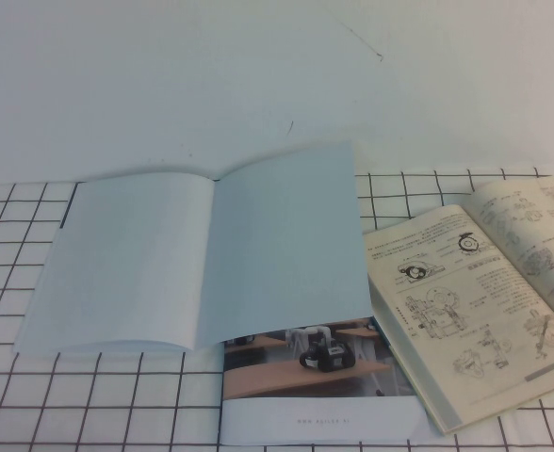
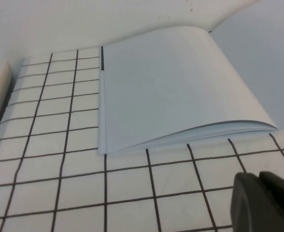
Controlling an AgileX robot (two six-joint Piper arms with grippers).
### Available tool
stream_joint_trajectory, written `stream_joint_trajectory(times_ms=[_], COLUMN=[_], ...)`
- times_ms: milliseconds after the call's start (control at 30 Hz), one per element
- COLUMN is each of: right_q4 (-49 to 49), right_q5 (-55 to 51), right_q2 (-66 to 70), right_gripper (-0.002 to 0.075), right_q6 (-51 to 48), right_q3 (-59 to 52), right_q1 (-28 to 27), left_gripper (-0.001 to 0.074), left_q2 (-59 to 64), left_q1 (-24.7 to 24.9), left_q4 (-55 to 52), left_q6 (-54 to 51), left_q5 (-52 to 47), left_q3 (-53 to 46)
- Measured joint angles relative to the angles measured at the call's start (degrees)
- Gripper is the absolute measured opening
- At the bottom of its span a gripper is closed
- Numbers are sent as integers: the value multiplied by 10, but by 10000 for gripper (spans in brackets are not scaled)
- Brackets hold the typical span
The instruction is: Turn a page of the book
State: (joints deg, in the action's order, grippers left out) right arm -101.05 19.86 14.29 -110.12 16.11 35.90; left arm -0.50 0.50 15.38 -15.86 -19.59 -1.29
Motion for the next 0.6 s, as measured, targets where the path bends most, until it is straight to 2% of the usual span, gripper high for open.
stream_joint_trajectory(times_ms=[267, 600], right_q4=[0, -1], right_q5=[0, 0], right_q2=[0, 0], right_gripper=[218, 218], right_q6=[0, 0], right_q3=[0, 0], right_q1=[0, 0], left_gripper=[-3, -3], left_q2=[0, 0], left_q1=[0, 0], left_q4=[3, 3], left_q6=[144, 155], left_q5=[0, 0], left_q3=[0, 0])
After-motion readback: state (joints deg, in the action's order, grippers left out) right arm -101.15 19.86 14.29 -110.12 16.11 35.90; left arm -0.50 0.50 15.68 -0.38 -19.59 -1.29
